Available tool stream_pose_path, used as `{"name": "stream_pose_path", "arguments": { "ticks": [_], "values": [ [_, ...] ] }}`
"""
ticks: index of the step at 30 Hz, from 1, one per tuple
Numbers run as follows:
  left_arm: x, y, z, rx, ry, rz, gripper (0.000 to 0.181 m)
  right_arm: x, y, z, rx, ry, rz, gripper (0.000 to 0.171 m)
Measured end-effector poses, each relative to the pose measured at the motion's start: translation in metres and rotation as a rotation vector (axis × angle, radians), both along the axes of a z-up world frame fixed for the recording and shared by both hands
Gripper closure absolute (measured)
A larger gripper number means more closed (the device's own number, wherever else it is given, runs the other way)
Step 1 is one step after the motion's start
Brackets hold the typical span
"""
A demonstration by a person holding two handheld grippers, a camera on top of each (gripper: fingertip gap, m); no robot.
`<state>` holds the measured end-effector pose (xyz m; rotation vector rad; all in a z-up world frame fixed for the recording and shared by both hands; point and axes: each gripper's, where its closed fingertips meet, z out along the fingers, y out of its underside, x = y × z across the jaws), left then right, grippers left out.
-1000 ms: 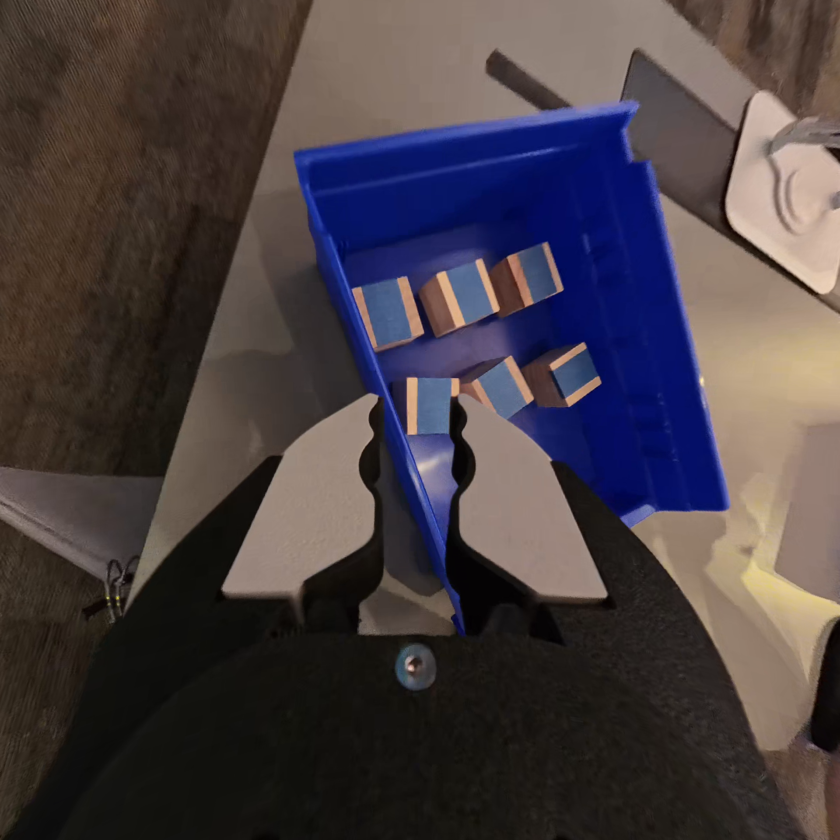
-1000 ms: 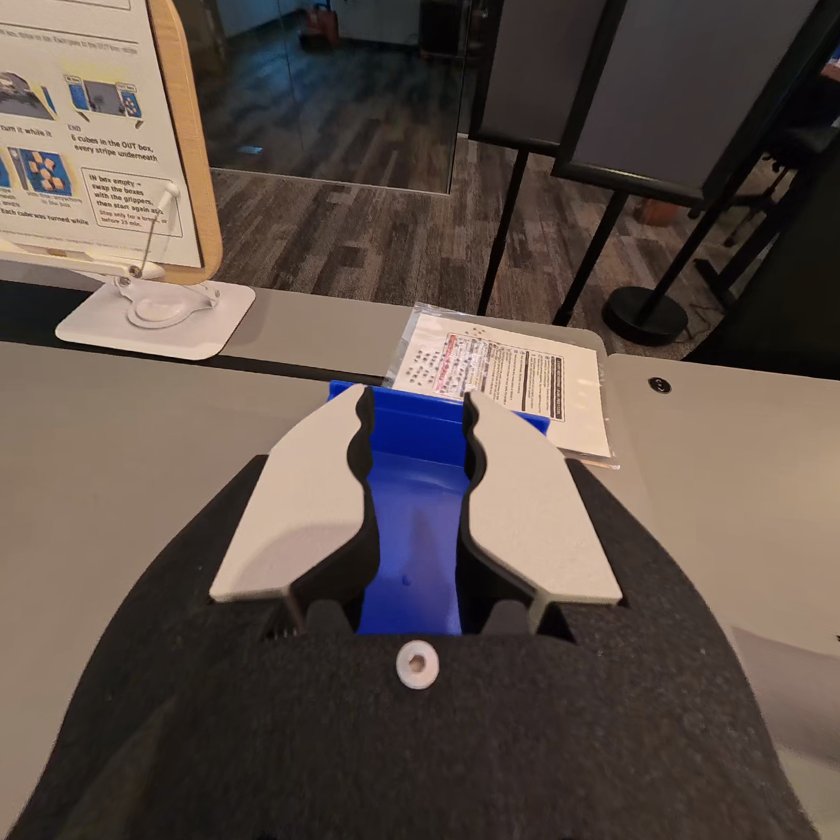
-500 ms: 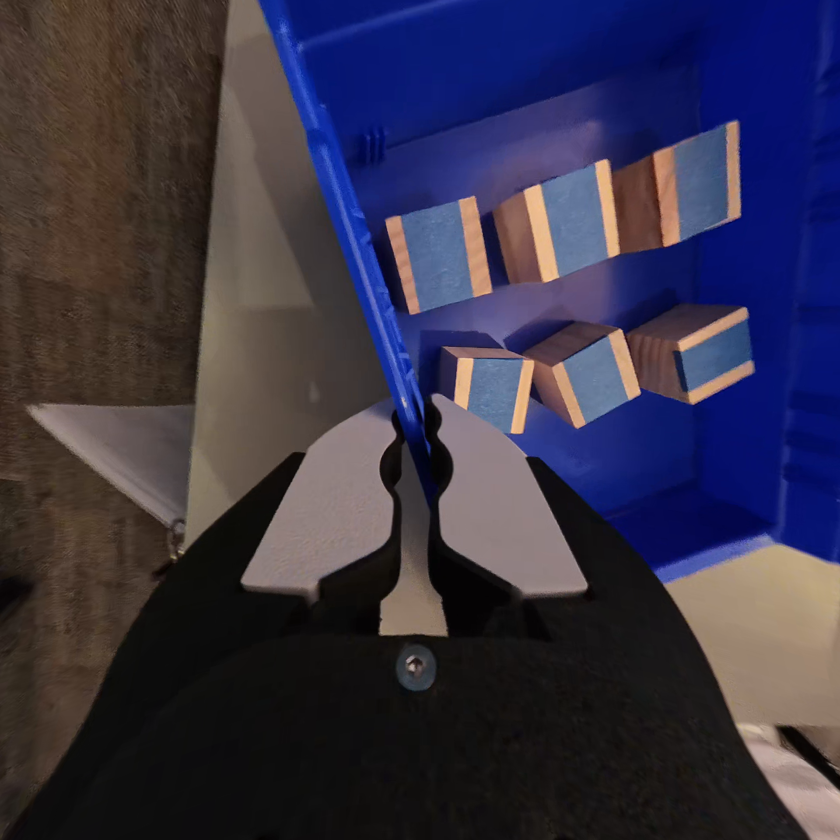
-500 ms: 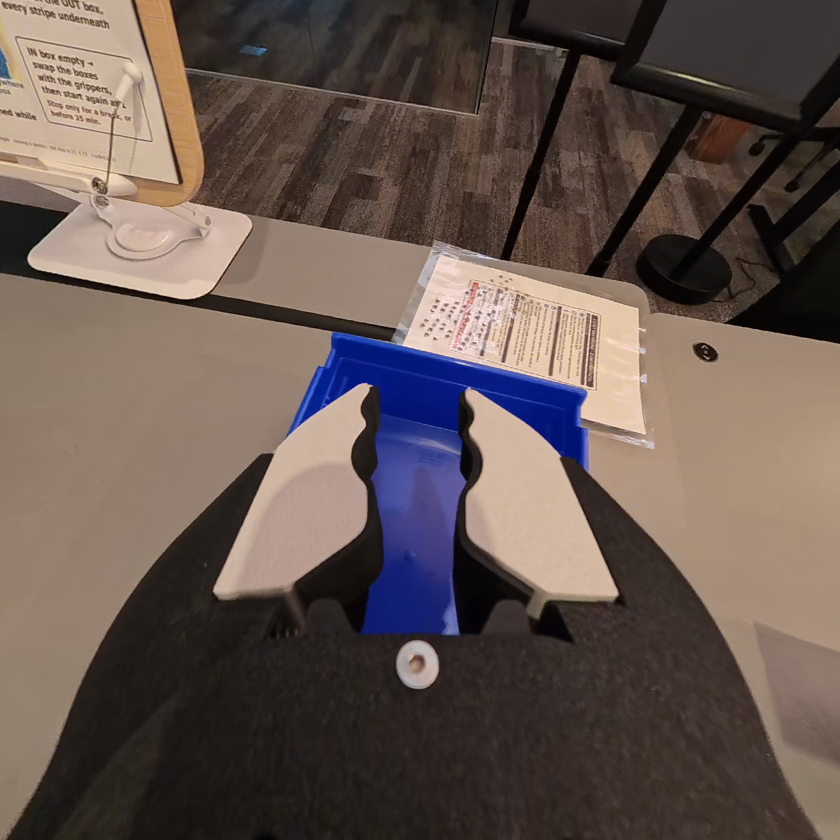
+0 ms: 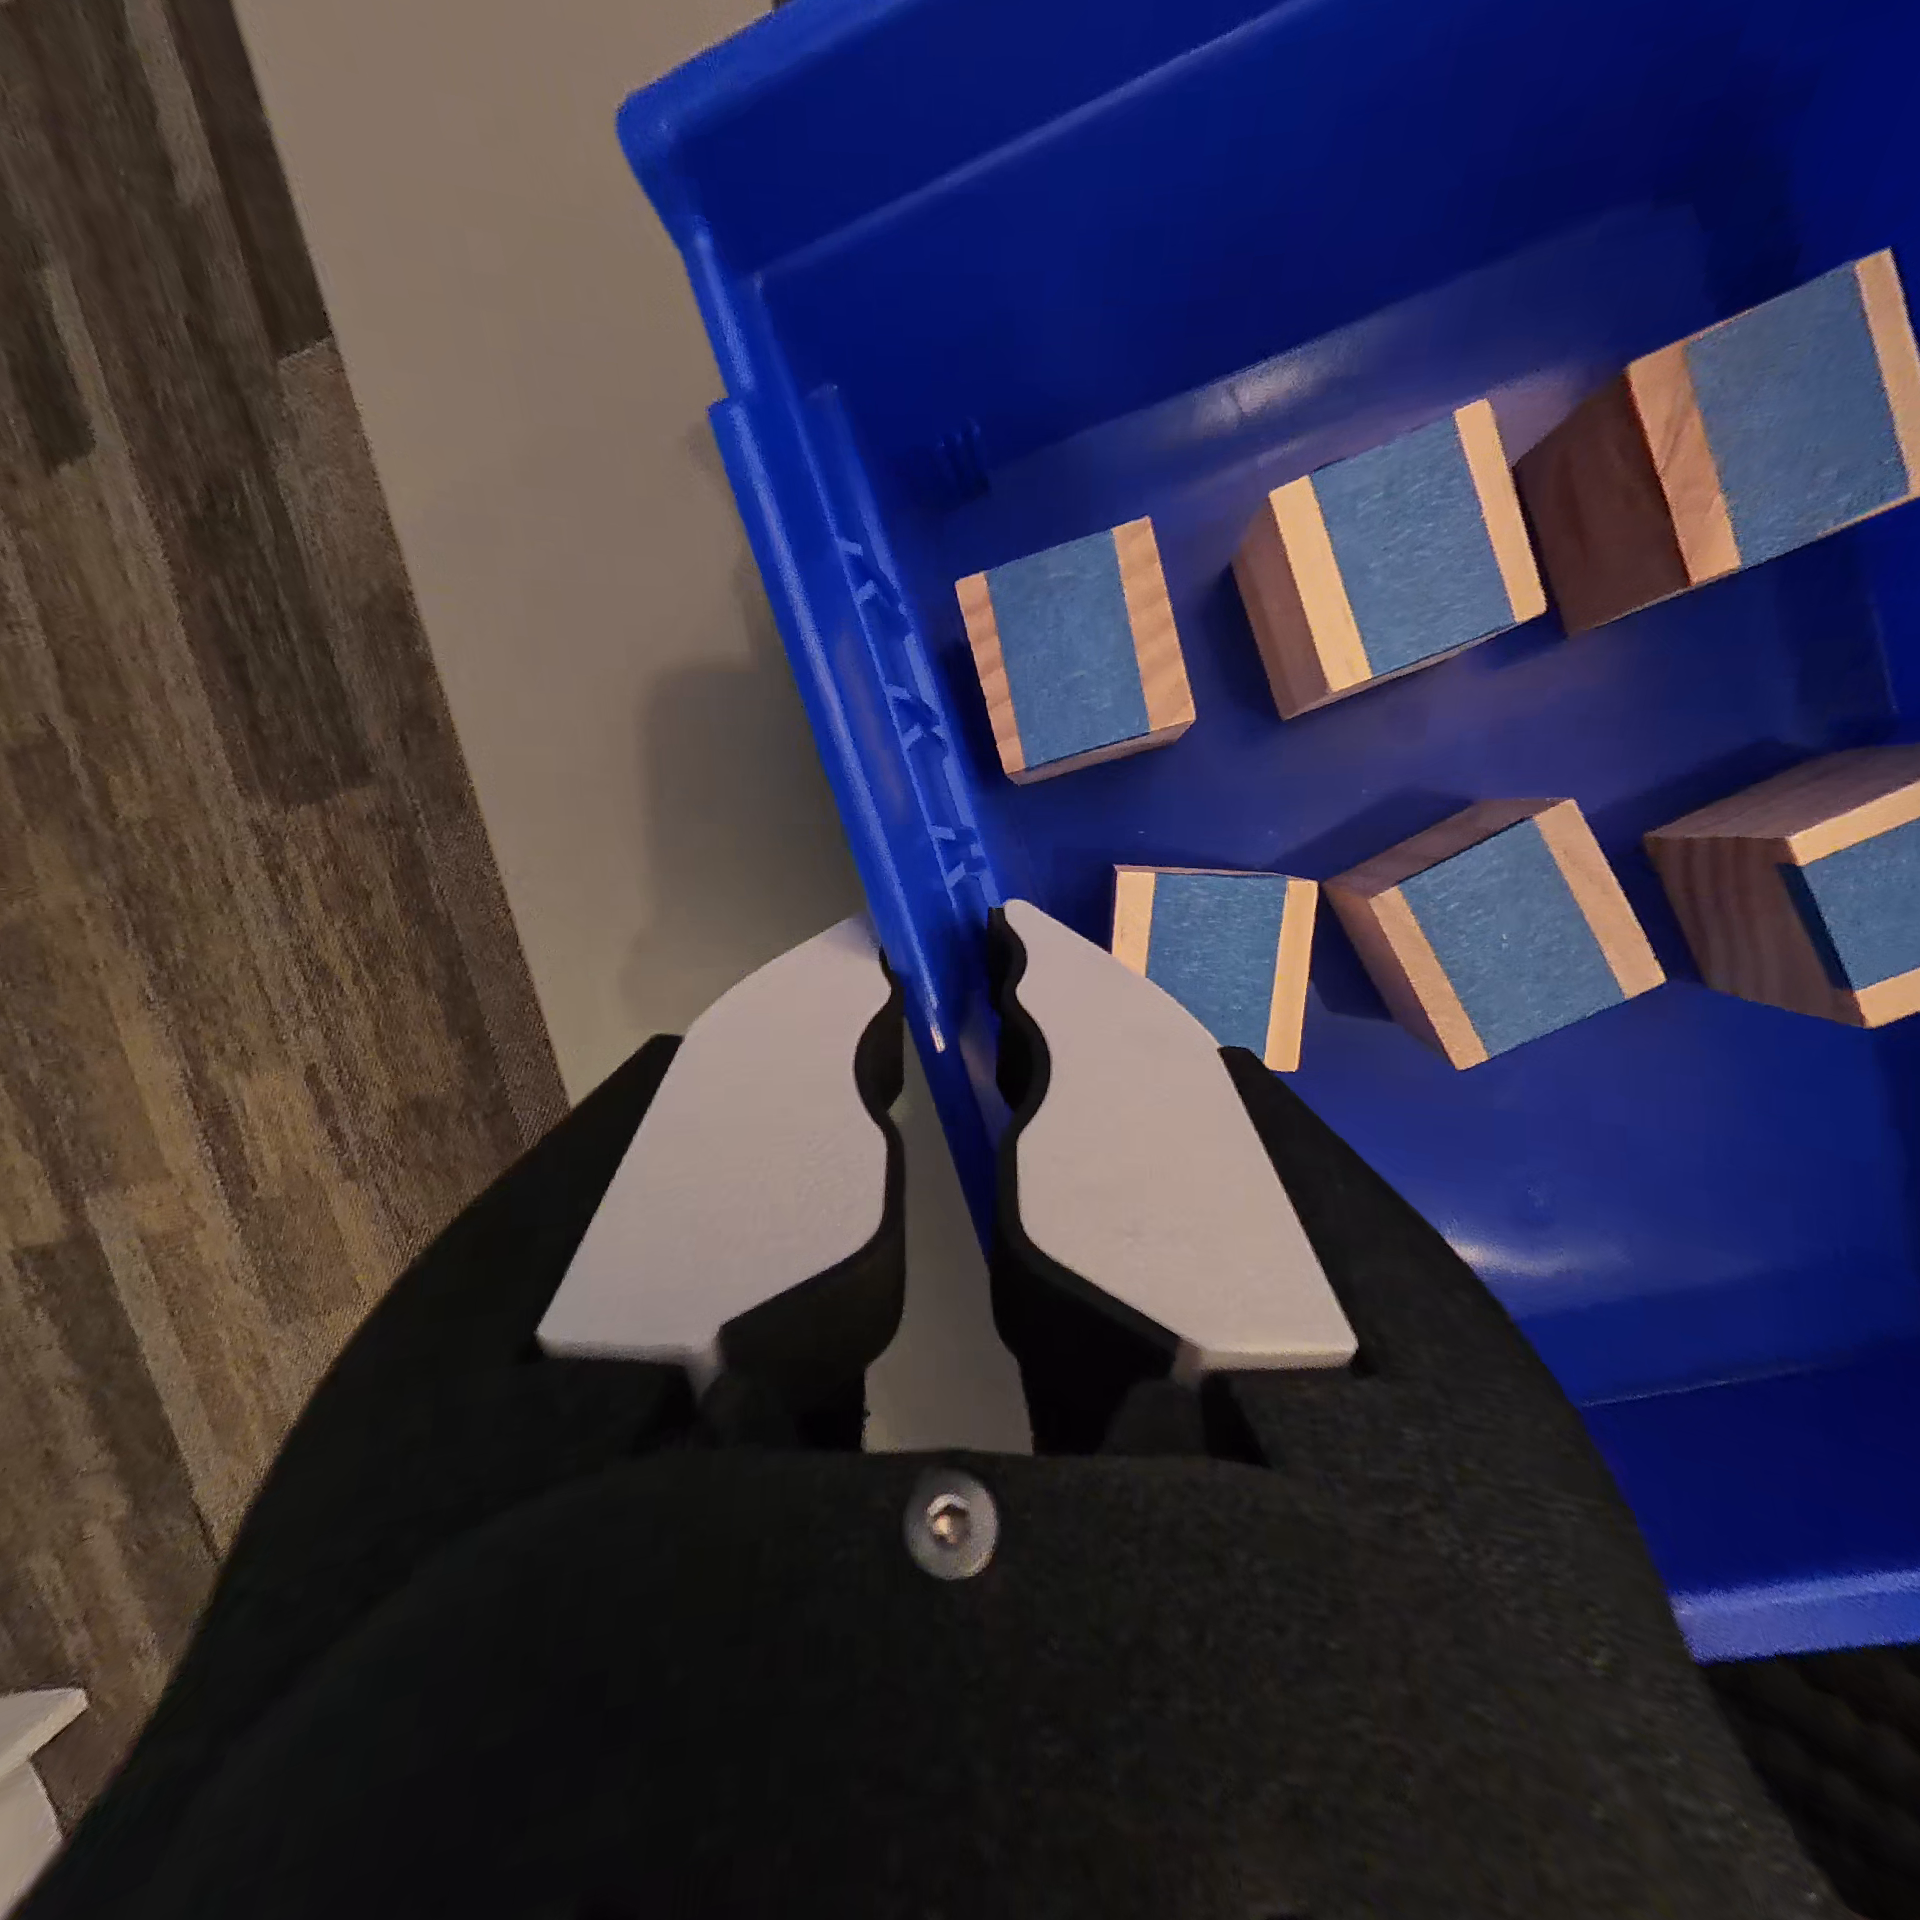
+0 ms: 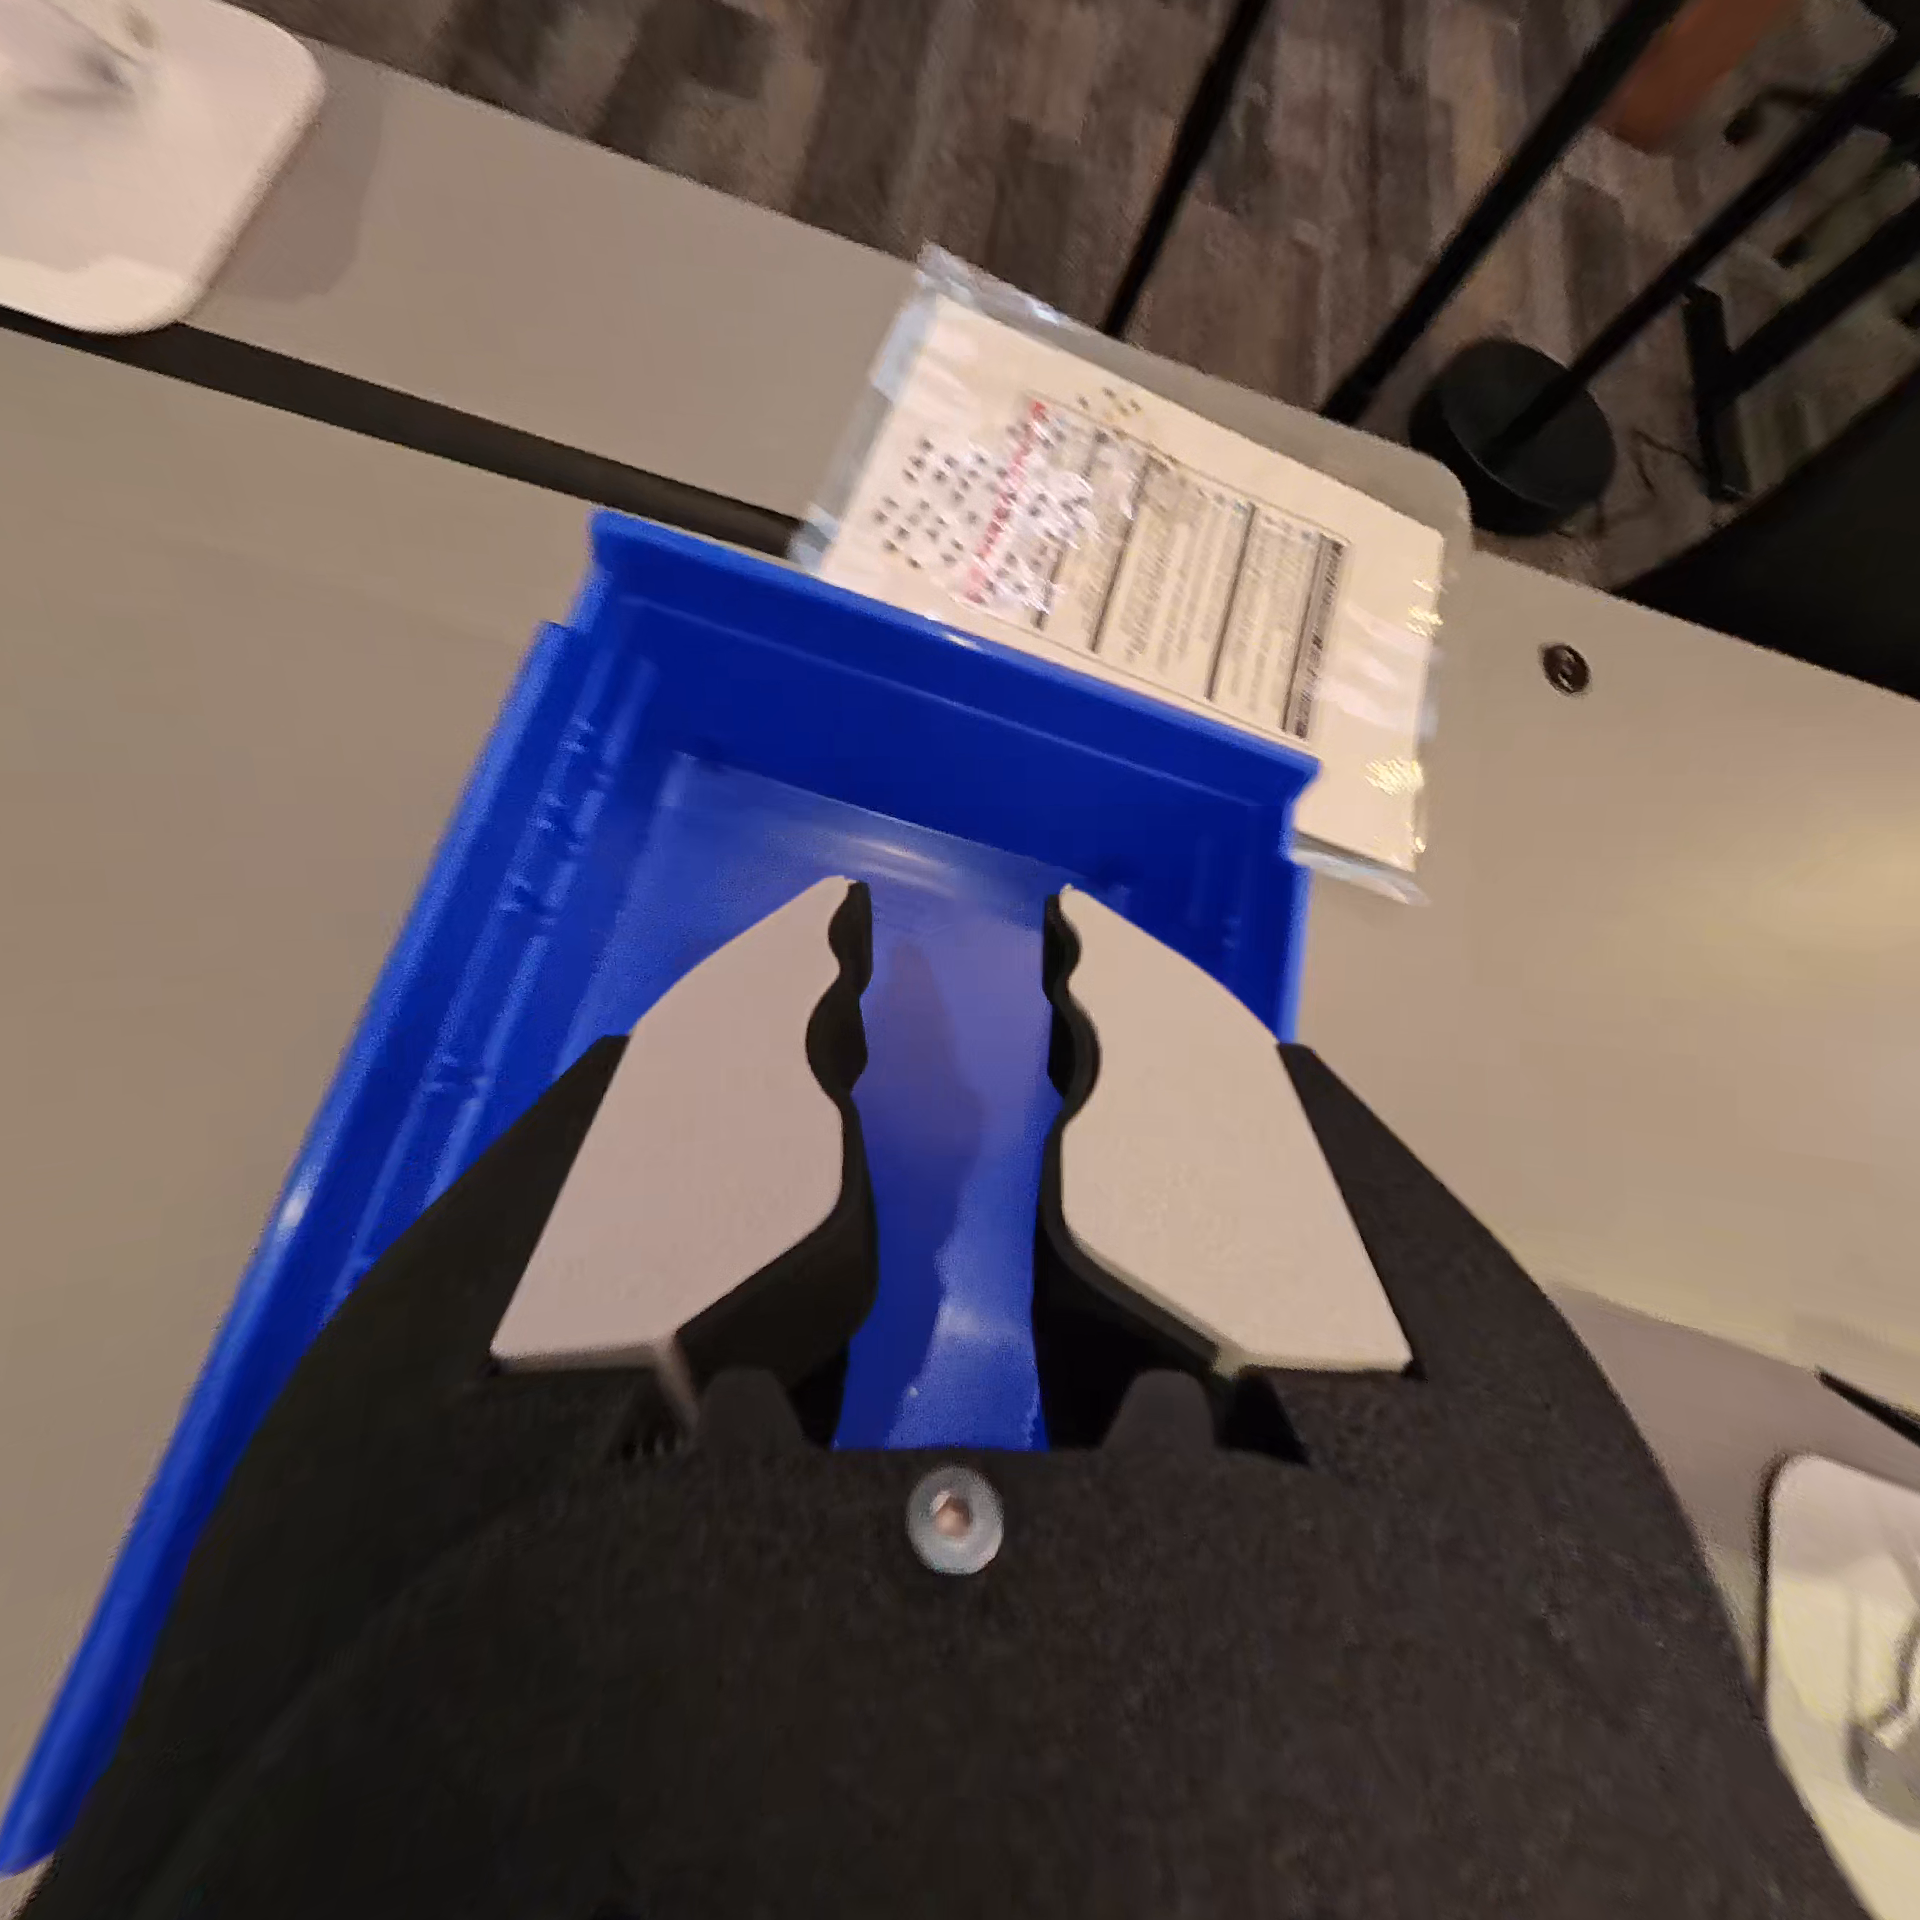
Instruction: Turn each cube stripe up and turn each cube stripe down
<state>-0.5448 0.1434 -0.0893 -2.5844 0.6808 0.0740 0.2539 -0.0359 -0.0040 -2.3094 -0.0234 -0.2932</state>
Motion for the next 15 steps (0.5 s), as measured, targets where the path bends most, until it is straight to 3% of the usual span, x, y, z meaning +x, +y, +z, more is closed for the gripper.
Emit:
{"name": "stream_pose_path", "arguments": {
  "ticks": [1, 11, 15],
  "values": [
    [0.002, 0.000, 0.000, -0.004, -0.003, 0.003, 0.169, 0.008, -0.004, -0.004, -0.014, 0.001, -0.022, 0.139],
    [0.006, -0.003, 0.000, -0.014, -0.072, 0.056, 0.171, 0.047, -0.037, -0.052, -0.113, 0.203, -0.016, 0.122],
    [0.015, -0.005, 0.006, -0.050, -0.224, 0.116, 0.152, 0.036, -0.030, -0.065, -0.086, 0.404, 0.015, 0.111]
  ]
}}
